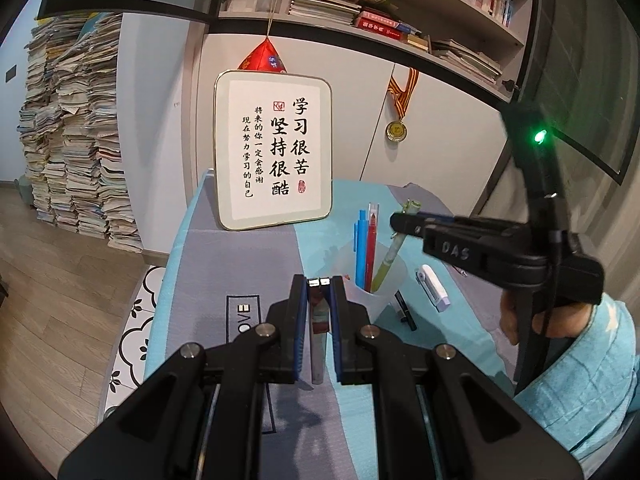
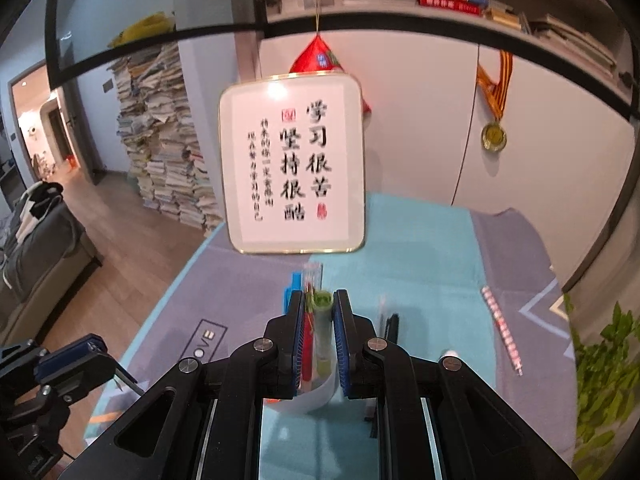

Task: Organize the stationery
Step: 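Lower the green pen into the cup with the right gripper while left lowers the knife in, then open the right gripper to release the green pen while left releases the knife in the cup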

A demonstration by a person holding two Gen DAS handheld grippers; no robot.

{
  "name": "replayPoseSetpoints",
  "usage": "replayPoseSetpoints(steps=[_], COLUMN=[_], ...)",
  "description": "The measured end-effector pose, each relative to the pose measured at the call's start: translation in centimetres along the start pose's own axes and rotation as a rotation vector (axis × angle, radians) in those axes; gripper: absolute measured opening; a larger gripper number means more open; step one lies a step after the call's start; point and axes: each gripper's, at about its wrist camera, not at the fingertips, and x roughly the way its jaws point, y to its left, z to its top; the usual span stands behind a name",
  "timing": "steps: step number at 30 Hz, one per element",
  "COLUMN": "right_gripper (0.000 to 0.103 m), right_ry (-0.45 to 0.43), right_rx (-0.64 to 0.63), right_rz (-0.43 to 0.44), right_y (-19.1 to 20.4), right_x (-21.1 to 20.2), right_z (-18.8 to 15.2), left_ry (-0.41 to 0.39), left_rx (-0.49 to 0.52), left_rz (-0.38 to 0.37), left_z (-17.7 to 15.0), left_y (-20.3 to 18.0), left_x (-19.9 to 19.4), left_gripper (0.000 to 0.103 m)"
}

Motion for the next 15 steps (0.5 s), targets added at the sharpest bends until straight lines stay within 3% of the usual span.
replayPoseSetpoints(steps=[4, 15], right_gripper=[0.015, 0.015], right_ry=[0.033, 0.010], right_rx=[0.019, 0.074], right_rz=[0.012, 0.036], right_y=[-0.4, -1.5], right_x=[1.0, -0.8], right_z=[-0.4, -1.1], left_ry=[0.006, 0.009], left_rx=[0.004, 0.010], left_rz=[-0.004, -0.015], left_z=[0.0, 0.0], left_y=[-0.1, -0.7], left_x=[0.1, 0.2], left_gripper=[0.009, 0.009])
